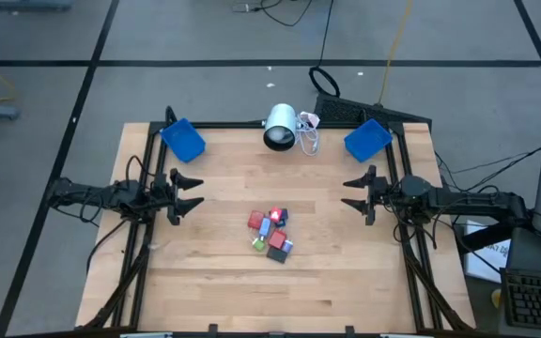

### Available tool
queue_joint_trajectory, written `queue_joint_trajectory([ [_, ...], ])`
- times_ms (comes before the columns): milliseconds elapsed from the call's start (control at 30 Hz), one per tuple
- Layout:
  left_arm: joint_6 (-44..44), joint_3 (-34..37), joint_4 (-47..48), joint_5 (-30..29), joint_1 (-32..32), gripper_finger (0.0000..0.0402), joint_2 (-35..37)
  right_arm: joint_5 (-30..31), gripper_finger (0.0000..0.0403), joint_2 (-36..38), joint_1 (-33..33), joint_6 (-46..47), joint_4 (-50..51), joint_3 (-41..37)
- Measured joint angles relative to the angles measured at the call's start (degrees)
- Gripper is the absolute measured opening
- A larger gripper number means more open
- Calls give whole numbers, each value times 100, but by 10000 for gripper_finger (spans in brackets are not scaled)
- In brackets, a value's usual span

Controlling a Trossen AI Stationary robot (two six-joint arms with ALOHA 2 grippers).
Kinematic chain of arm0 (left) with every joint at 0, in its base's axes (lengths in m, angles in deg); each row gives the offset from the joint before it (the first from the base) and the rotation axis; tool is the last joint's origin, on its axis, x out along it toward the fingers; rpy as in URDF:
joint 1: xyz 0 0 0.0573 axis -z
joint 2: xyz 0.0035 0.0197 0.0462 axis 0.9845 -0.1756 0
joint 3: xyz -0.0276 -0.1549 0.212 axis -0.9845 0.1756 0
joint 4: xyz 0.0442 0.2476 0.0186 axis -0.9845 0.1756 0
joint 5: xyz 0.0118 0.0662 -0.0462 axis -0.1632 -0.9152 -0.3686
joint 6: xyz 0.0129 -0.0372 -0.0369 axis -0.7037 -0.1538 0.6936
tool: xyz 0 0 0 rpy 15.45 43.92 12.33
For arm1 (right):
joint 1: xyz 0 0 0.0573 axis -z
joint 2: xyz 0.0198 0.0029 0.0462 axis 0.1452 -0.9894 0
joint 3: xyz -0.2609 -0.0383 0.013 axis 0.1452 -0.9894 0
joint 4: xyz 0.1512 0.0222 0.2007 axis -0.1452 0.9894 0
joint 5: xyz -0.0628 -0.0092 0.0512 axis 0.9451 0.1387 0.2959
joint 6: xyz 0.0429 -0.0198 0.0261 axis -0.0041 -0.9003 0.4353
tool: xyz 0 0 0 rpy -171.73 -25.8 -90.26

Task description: Pick & Place Office items

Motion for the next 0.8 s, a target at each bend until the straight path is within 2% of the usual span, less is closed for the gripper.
queue_joint_trajectory([
  [400, 0, 0, 0, -1, 1, 324, -1, -19, 249, 0, -1, 90, -4, 0],
  [600, 1, 0, 0, -1, -1, 324, 0, -15, 249, 0, 0, 1715, -217, -1],
  [800, 0, 0, 0, 0, 0, 324, -1, 99, 249, 1, 0, 2140, -639, -2],
])
